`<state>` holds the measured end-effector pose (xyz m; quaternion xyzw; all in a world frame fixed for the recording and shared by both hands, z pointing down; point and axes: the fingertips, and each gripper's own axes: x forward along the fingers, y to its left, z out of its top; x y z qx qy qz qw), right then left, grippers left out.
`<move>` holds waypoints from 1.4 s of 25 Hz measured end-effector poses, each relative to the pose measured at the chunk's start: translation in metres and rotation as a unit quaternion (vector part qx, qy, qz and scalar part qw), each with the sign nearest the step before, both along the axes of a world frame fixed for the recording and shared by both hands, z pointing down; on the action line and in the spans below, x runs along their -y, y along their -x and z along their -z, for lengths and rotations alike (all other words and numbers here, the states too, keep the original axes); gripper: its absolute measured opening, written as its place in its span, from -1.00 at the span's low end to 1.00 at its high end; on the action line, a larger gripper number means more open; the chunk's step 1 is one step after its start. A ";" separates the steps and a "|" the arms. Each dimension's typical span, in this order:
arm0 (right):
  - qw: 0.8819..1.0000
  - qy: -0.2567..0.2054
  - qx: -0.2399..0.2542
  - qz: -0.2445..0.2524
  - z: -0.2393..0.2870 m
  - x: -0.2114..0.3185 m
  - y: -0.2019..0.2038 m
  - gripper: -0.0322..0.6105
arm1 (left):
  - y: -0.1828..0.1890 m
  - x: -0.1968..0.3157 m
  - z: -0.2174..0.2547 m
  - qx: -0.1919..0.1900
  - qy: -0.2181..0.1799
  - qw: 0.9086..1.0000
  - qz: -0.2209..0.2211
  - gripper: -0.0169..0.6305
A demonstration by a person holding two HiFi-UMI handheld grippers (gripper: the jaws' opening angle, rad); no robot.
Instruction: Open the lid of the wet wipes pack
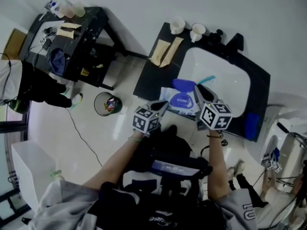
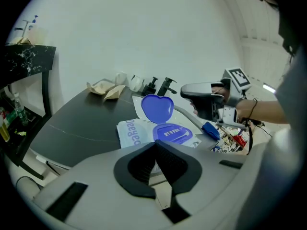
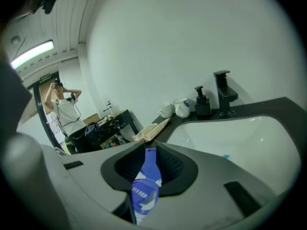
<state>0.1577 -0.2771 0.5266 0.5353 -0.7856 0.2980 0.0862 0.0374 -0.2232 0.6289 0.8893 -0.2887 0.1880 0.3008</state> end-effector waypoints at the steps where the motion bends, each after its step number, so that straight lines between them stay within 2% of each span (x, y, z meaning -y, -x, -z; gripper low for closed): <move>1: 1.000 0.001 0.016 -0.008 0.001 -0.009 0.001 -0.65 | 0.000 0.001 0.001 0.000 -0.001 1.000 0.002 -0.92; 3: 0.999 0.004 0.040 -0.020 -0.001 -0.026 0.005 -0.77 | -0.001 0.002 0.007 -0.006 -0.006 1.000 0.006 -0.92; 8: 0.997 0.011 0.064 -0.038 -0.006 -0.060 0.016 -0.80 | -0.006 0.000 0.035 -0.032 -0.025 0.999 0.003 -0.92; 9: 0.997 0.010 0.068 -0.045 -0.004 -0.064 0.018 -0.88 | -0.007 -0.001 0.042 -0.039 -0.029 0.999 0.002 -0.92; 20: 0.993 -0.026 0.070 -0.096 0.020 -0.088 0.027 -0.89 | -0.001 -0.007 0.118 -0.111 -0.072 0.991 0.007 -0.92; 22: 0.991 -0.033 0.068 -0.109 0.026 -0.097 0.030 -0.89 | 0.001 -0.012 0.127 -0.112 -0.084 0.990 -0.003 -0.92; 25: 0.988 -0.040 0.082 -0.124 0.034 -0.115 0.038 -0.89 | 0.004 -0.026 0.127 -0.094 -0.102 0.990 -0.030 -0.92; 29: 0.983 -0.047 0.111 -0.138 0.042 -0.140 0.053 -0.89 | 0.008 -0.049 0.125 -0.095 -0.103 0.989 -0.054 -0.92; 35: 0.985 -0.057 0.084 -0.137 0.044 -0.165 0.063 -0.89 | 0.009 -0.076 0.122 -0.093 -0.101 0.989 -0.062 -0.92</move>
